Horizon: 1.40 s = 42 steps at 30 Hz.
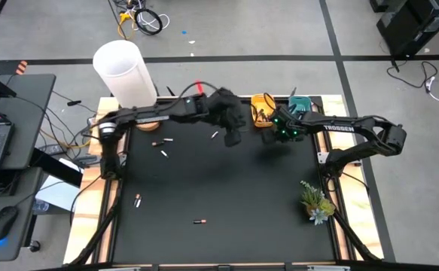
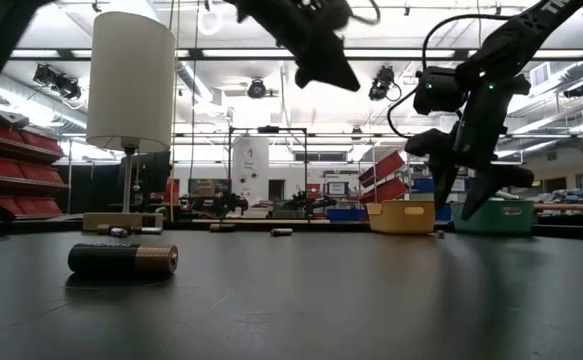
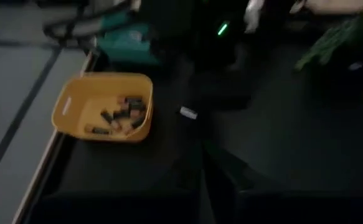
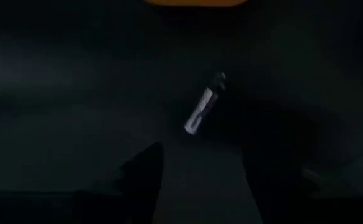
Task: Sort batteries
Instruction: Put the silver battery into the blue bin
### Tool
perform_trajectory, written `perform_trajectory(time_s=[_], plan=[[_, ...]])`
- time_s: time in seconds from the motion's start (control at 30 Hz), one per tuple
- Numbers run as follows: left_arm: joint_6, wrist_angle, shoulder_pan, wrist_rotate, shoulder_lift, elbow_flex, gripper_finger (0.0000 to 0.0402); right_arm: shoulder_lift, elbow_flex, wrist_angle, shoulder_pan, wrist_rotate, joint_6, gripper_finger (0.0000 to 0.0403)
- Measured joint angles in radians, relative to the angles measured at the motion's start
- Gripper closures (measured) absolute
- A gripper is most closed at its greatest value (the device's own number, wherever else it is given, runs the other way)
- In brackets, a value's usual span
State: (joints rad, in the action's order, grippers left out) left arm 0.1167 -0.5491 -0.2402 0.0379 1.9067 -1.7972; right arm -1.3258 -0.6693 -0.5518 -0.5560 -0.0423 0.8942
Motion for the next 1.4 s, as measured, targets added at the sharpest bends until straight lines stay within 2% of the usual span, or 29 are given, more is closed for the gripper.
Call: perform_trajectory(time_s=[0.2,0.4,0.6,0.67,0.77,0.93,1.07,1.3,1.4], plan=[[-0.068,0.195,0.014,-0.018,-0.197,0.29,0.0387,-0.054,0.0,0.0,0.001,0.039,0.031,0.0179],[-0.122,0.209,0.012,-0.074,-0.351,0.463,0.0388,-0.144,-0.005,0.007,0.0,0.099,0.031,0.0183],[-0.133,0.157,0.026,-0.185,-0.466,0.48,0.0388,-0.186,-0.007,0.002,-0.002,0.124,0.031,0.0186],[-0.133,0.144,0.026,-0.21,-0.499,0.48,0.0387,-0.187,-0.007,-0.002,-0.002,0.126,0.029,0.0198],[-0.131,0.138,0.026,-0.256,-0.545,0.479,0.0386,-0.188,-0.007,-0.018,0.001,0.133,-0.004,0.024],[-0.123,0.131,0.025,-0.326,-0.603,0.479,0.0386,-0.189,-0.006,-0.048,0.014,0.14,-0.095,0.0336],[-0.099,0.125,0.025,-0.364,-0.632,0.479,0.0385,-0.189,-0.007,-0.056,0.027,0.139,-0.146,0.038],[-0.084,0.104,0.025,-0.389,-0.64,0.479,0.0385,-0.177,-0.01,-0.064,0.049,0.132,-0.188,0.0381],[-0.083,0.102,0.025,-0.389,-0.64,0.479,0.0385,-0.155,-0.039,-0.097,0.053,0.091,-0.216,0.0382]])
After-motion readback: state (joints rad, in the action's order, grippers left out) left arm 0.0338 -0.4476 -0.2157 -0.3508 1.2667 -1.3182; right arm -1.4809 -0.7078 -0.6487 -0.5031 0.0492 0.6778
